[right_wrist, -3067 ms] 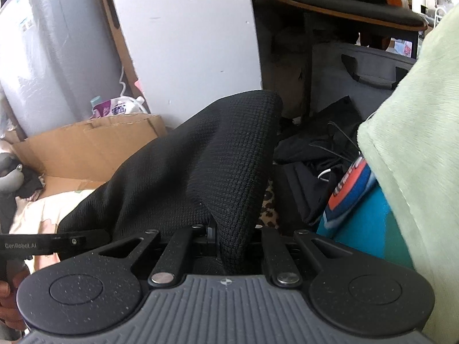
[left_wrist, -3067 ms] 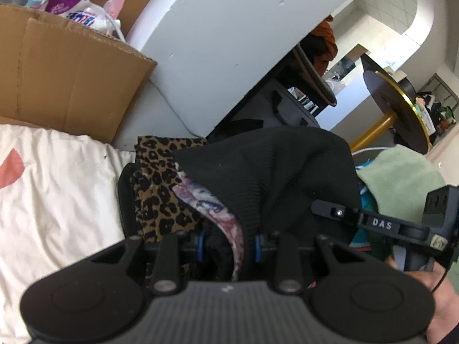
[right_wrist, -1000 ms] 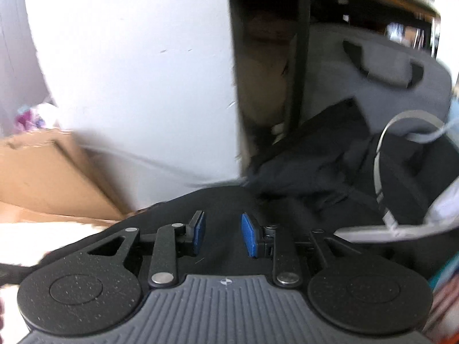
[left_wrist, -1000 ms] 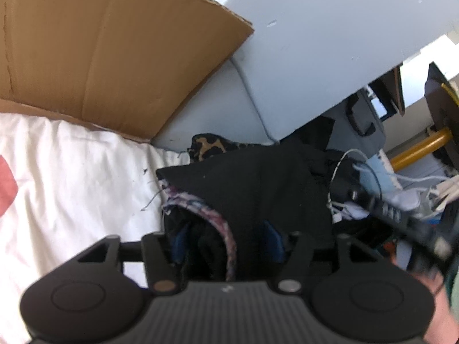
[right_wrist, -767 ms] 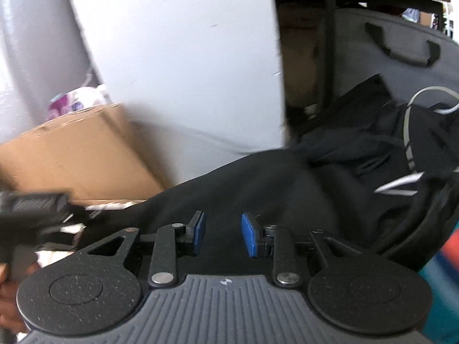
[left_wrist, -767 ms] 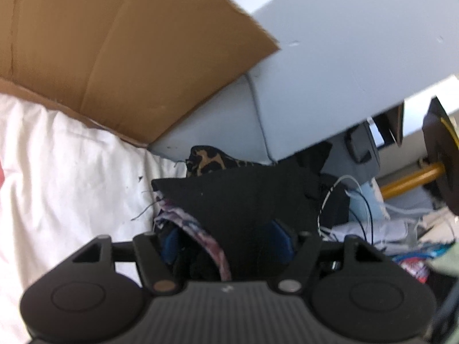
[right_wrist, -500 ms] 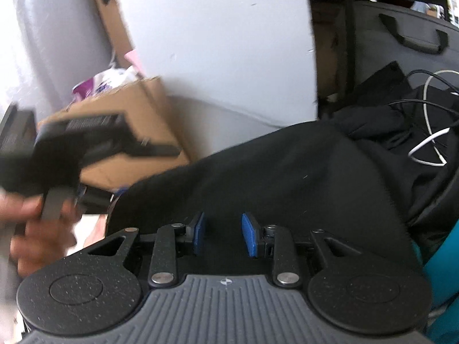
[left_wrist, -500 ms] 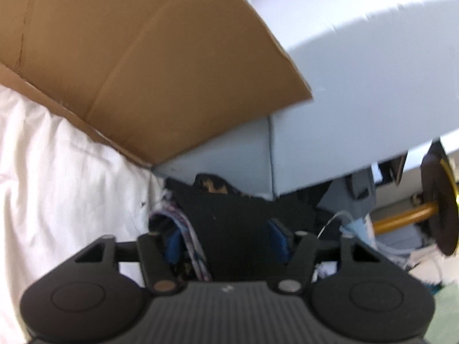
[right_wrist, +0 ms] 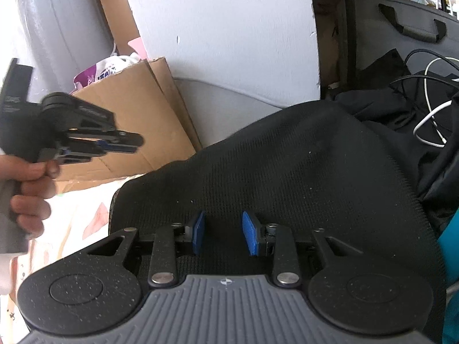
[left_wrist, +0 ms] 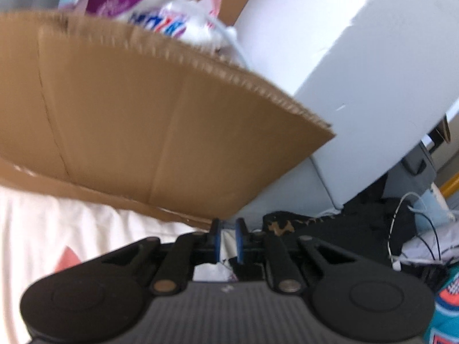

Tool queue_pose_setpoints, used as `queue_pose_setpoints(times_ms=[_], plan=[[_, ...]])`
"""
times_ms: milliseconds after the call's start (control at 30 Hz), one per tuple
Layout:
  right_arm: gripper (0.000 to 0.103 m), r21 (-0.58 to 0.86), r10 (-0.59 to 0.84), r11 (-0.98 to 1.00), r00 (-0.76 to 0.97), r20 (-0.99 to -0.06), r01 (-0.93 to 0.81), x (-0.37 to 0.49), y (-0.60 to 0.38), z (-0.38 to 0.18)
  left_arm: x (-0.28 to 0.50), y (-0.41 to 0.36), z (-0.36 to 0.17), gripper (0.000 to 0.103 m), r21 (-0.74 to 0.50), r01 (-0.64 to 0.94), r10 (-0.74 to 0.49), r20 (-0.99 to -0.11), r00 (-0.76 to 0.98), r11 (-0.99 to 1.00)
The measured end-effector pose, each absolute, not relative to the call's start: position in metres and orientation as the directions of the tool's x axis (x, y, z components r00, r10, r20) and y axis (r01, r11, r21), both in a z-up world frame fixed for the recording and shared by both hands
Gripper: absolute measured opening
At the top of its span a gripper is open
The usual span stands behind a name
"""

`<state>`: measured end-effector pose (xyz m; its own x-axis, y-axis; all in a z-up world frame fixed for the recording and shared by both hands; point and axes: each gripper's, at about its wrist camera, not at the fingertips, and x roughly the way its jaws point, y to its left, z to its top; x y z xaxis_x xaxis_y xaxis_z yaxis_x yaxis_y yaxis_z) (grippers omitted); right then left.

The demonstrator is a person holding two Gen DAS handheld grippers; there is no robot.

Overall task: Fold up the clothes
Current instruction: 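Lower the shorts onto the pile and open both grippers, then press the placed shorts flat with both open grippers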

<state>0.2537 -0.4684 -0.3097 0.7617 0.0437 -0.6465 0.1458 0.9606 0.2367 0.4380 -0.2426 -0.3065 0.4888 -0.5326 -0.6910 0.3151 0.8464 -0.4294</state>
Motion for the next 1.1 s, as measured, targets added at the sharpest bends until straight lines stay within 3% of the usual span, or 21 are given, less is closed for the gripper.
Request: queue_pose_setpoints(times_ms=[333,433,667,767,1100], plan=[[0.036,0.251,-0.026,0.943,0.799,-0.601,0.22,0.235,-0.491,-0.296,0.365,-0.265,-0.272,0.013,-0.532,0.509,-0.727,-0.595,0.343,0.676],[0.036,0.242,-0.05,0.938,0.791,-0.61,0.247,0.234,-0.504,-0.298,0.351,-0.28,-0.28,0.013,-0.454,0.56,-0.692,-0.635,0.342,0.693],[0.036,0.183,-0.068,0.953,0.761,-0.645,0.24,0.232,-0.52,-0.314,0.354,-0.283,-0.31,0.011,-0.416,0.536,-0.638,-0.691,0.339,0.735],[0.036,0.175,-0.083,0.951,0.756,-0.65,0.256,0.232,-0.528,-0.319,0.359,-0.278,-0.315,0.002,-0.397,0.522,-0.614,-0.708,0.35,0.755],[0.036,0.063,-0.184,0.946,0.688,-0.702,0.317,0.243,-0.559,-0.333,0.362,-0.28,-0.324,0.002,-0.328,0.522,-0.559,-0.737,0.38,0.787]])
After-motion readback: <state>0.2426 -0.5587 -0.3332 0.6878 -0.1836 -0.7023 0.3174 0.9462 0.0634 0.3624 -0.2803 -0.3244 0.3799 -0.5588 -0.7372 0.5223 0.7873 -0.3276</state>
